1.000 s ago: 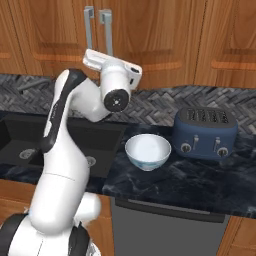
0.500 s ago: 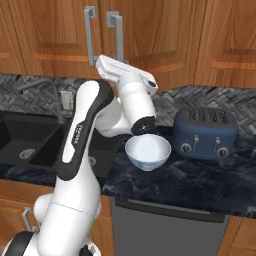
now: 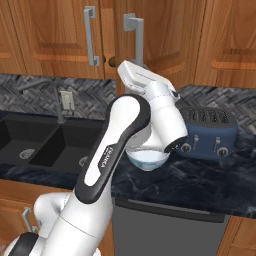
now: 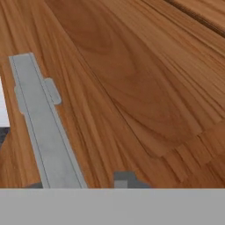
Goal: Open the cabinet. Pick the kiwi and kiwi from the cabinet and place them into the bowl. Then close the cabinet.
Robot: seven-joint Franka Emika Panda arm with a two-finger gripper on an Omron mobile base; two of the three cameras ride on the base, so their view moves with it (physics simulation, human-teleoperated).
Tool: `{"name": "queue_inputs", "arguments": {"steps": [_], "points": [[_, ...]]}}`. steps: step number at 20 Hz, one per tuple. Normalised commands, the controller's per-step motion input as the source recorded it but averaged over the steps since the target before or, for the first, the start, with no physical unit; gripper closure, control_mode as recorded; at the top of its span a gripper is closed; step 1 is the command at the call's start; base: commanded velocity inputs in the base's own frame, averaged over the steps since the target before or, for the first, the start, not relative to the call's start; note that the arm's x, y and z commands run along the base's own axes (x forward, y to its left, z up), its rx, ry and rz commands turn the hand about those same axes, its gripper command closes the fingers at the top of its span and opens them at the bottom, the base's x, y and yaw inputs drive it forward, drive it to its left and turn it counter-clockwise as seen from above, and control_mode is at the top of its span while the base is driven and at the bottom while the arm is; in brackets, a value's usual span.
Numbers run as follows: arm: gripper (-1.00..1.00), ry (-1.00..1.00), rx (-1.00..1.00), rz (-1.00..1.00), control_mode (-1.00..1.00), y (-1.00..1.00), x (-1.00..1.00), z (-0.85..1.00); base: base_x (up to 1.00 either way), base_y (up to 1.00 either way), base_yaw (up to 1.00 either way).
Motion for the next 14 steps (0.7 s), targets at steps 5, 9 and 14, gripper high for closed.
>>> {"name": "queue_inputs", "arguments": {"steps": [5,9,14], "points": [[-1.0,0.0,0.0,0.0,-1.0,-0.1,-0.06,0.1,0.0,0.0,0.0],[-1.0,-0.06,0.0,0.1,-1.0,-0.12,-0.24,-0.04,0.0,0.0,0.0],[-1.0,-0.21,0.0,0.26,-1.0,-0.19,-0.74,0.31,0.0,0.0,0.0]]}}
